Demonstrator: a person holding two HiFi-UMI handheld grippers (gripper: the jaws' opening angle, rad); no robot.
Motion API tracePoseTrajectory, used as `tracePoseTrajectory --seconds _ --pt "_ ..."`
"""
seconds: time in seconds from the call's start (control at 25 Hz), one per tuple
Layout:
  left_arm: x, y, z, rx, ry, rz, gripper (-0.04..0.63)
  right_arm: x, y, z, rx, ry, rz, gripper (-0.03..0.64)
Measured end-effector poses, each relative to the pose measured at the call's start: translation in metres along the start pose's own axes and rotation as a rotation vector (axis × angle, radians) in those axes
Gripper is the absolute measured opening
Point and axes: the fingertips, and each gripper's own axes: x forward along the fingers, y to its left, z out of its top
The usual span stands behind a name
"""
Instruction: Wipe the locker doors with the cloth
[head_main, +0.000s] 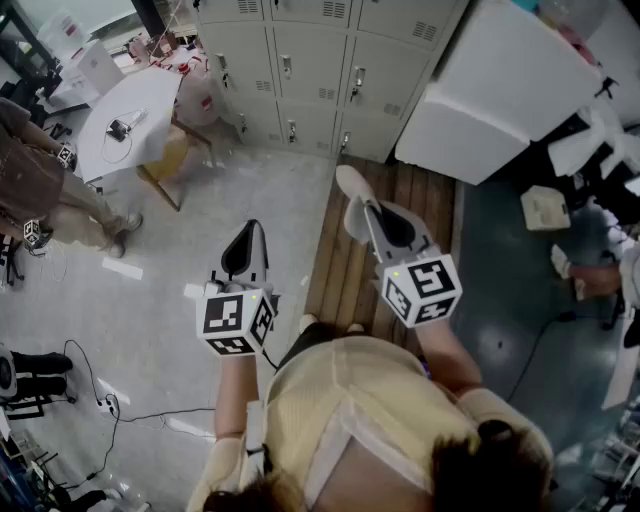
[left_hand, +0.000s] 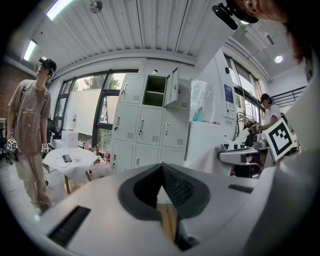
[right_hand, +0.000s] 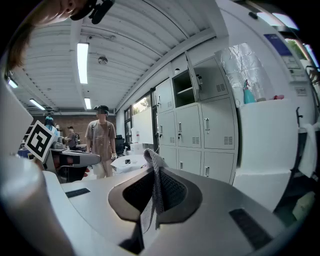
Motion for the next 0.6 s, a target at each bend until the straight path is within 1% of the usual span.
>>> tracePoseTrajectory --seconds 0.16,0.28,0.44,0.6 --pt "0.005 0.011 0.003 0.025 -0.001 -0.008 0.002 0.013 0.001 0.003 0.001 -0.01 -0.014 0.015" --pt "0.006 0.02 0.001 0.049 0.002 -0.011 0.002 0.019 0.007 -0.002 0.03 -0.011 -0.025 0.015" --pt "0.007 0.034 -0.004 0.057 0.01 -0.029 0.002 0.029 0.021 -0.009 0.066 -0.006 -0.036 0.015" --pt "0.015 0.046 -0.012 0.05 0.024 -0.046 0.002 0.044 0.033 -0.016 0.049 0.001 -0.03 0.015"
